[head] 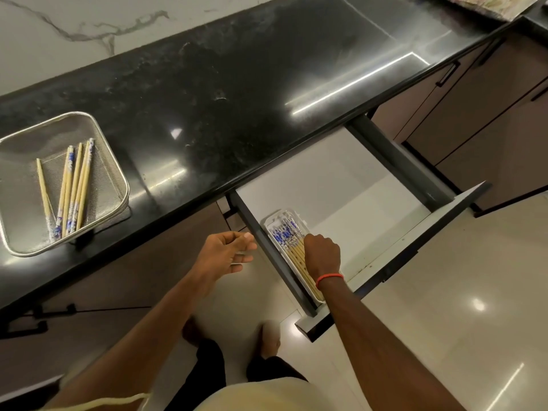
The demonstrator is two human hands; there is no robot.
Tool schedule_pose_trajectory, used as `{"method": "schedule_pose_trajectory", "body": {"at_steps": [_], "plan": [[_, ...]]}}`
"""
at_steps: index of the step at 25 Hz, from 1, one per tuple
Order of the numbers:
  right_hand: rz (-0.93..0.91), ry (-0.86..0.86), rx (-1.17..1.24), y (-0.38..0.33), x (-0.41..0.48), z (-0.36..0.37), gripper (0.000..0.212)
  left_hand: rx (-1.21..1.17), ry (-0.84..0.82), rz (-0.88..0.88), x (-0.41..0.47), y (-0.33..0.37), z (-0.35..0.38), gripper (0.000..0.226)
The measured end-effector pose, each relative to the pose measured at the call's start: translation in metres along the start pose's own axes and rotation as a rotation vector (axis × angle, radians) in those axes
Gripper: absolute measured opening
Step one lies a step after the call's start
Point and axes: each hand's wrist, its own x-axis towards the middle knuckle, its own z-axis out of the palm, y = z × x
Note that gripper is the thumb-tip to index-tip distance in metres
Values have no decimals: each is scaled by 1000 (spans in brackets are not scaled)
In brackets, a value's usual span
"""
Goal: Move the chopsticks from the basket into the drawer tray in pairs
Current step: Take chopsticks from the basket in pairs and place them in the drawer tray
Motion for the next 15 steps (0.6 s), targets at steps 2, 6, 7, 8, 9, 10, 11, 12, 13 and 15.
{"method": "schedule_pose_trajectory", "body": {"at_steps": [2, 6, 7, 8, 9, 10, 11, 12, 13, 15], "plan": [[0, -16, -14, 2, 1, 5, 17, 9, 4, -14, -1, -1, 3, 27], [-16, -40, -25, 4, 2, 13, 19, 8, 11, -47, -5, -5, 6, 27], [-22, -44, -26, 4, 2, 13, 21, 12, 9, -54, -7, -6, 6, 28], [-25, -47, -26, 4, 1, 14, 22, 19, 5, -61, -8, -7, 6, 28], [-27, -48, -27, 4, 0, 14, 23, 24, 2, -68, -8, -7, 5, 28], [-28, -50, -24, 5, 0, 13, 24, 29, 0, -74, -8, -7, 5, 28], [-31, -53, -19, 5, 0, 13, 24, 33, -3, -77, -8, -6, 5, 28], [-38, -55, -17, 6, 0, 13, 23, 36, -7, -75, -8, -6, 5, 28], [-46, -56, -20, 7, 1, 13, 21, 39, -12, -72, -7, -5, 5, 27], [-55, -54, -35, 8, 2, 13, 19, 43, -18, -70, -5, -5, 6, 27]]}}
